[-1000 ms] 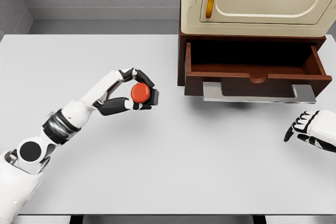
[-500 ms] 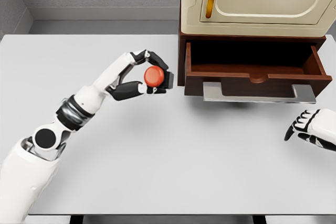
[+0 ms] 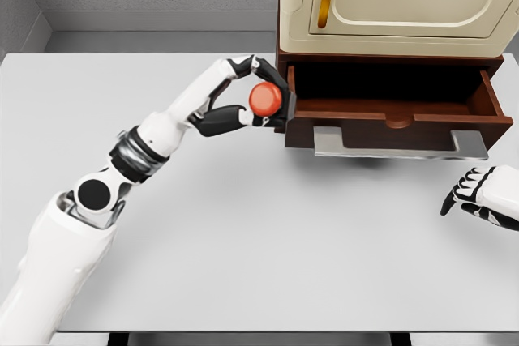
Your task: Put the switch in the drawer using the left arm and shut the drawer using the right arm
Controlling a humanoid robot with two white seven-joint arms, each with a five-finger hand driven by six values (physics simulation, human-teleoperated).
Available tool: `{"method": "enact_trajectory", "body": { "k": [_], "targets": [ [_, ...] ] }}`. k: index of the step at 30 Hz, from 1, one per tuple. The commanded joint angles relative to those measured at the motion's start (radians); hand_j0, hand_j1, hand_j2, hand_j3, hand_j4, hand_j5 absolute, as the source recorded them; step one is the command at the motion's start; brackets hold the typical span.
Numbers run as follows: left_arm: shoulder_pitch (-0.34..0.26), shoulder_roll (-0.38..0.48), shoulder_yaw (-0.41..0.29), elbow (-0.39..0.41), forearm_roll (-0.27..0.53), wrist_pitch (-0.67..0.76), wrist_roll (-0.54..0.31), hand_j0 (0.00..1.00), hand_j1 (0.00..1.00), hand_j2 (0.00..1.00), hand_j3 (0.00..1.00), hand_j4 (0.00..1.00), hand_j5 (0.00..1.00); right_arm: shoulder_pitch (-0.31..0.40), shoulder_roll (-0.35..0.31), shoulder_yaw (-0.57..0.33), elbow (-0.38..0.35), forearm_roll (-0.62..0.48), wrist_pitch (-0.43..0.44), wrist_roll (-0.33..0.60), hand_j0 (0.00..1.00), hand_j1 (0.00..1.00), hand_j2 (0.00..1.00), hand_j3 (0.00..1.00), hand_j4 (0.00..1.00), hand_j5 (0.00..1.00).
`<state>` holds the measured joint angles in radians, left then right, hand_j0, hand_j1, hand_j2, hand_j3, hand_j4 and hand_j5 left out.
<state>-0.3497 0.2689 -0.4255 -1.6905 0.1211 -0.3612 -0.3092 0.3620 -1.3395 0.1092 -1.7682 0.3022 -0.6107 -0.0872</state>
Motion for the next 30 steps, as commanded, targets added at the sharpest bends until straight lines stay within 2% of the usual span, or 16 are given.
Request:
{"method": "enact_trajectory", "body": {
  "k": [1,16,18,22,30],
  "targets": [
    [0.0,-0.008,-0.004,0.002,-0.004,0.001,0.001,0.39,0.39,0.39,0.39,0.39,0.39,0.0,-0.001,-0.002,0.0,-0.006,0.0,0.0,0.5,0.5,0.5,0.5,0.5,0.5],
    [-0.094,-0.091,-0.006,0.098,-0.029,0.001,0.001,0.39,0.39,0.39,0.39,0.39,0.39,0.0,-0.001,-0.002,0.001,-0.006,0.0,-0.002,0.5,0.5,0.5,0.5,0.5,0.5],
    [-0.097,-0.12,-0.004,0.111,-0.07,0.001,0.001,0.39,0.39,0.39,0.39,0.39,0.39,0.0,-0.001,-0.002,0.001,-0.006,0.0,-0.002,0.5,0.5,0.5,0.5,0.5,0.5],
    [-0.129,-0.151,-0.006,0.153,-0.104,0.001,0.001,0.39,0.39,0.39,0.39,0.39,0.39,0.0,-0.001,-0.002,0.001,-0.006,0.0,-0.002,0.5,0.5,0.5,0.5,0.5,0.5],
    [-0.158,-0.188,-0.006,0.16,-0.161,0.001,0.001,0.39,0.39,0.39,0.39,0.39,0.39,0.0,-0.001,-0.002,0.001,-0.006,0.0,-0.002,0.5,0.5,0.5,0.5,0.5,0.5]
  ]
}}
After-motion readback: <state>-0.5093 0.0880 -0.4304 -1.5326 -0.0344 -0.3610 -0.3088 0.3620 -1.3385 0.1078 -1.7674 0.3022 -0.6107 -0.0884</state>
